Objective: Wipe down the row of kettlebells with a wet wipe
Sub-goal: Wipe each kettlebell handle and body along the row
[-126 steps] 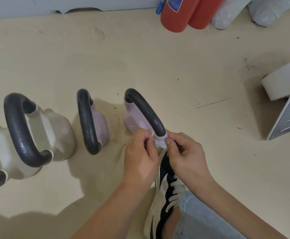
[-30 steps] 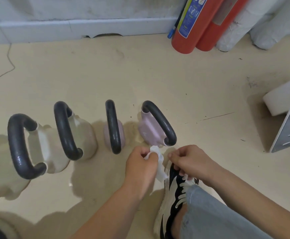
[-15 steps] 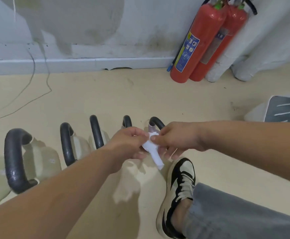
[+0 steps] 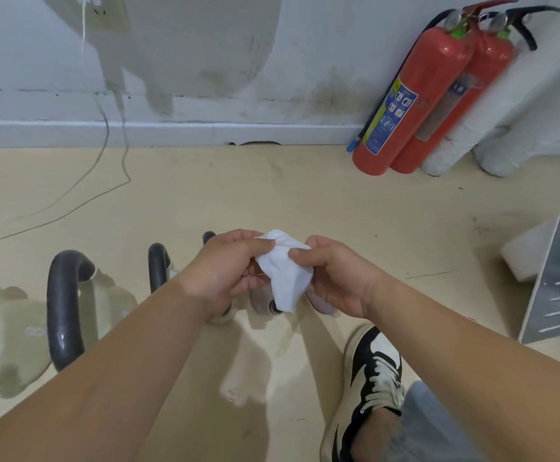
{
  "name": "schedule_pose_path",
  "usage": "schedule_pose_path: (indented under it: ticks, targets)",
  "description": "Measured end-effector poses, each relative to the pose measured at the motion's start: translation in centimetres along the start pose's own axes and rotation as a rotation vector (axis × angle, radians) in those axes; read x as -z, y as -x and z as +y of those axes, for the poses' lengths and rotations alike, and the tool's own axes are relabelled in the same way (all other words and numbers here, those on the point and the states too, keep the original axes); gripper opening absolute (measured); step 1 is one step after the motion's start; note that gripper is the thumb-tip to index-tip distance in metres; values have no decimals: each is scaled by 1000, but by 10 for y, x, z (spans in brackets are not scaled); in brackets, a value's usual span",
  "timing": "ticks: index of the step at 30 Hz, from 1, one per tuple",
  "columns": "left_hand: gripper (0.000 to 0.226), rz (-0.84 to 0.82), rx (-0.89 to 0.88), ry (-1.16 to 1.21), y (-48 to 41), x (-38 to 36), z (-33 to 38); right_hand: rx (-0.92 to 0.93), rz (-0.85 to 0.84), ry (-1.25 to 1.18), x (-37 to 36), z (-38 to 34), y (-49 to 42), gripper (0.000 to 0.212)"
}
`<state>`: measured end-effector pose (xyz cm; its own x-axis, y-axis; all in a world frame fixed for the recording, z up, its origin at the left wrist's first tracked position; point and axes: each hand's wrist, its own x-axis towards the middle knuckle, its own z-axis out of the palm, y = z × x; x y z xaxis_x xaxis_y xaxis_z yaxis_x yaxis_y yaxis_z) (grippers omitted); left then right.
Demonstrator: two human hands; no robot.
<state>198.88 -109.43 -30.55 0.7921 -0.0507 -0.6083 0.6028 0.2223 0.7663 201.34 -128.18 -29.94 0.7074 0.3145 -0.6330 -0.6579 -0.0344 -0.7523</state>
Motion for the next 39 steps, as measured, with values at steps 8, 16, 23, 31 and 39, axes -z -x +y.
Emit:
schedule_pose_path:
  ticks: [8,16,23,31,39]
  targets:
    - [27,94,-63,146,-14,10,2,-128,-26,81,13,24,-12,29]
    - [25,119,-159,-256,-28,-12,2,-74,78,-169,-1,14,-36,40]
    - [19,372,-232,-859,-57,-13,1,49,552,139,-7,23,-74,32]
    - [30,369,-306,-1363,-53,-24,-2,99,515,686,1,33,-84,48]
    - [19,377,-174,-675,-74,-37,-47,-111,390,22,-15,36,-74,21]
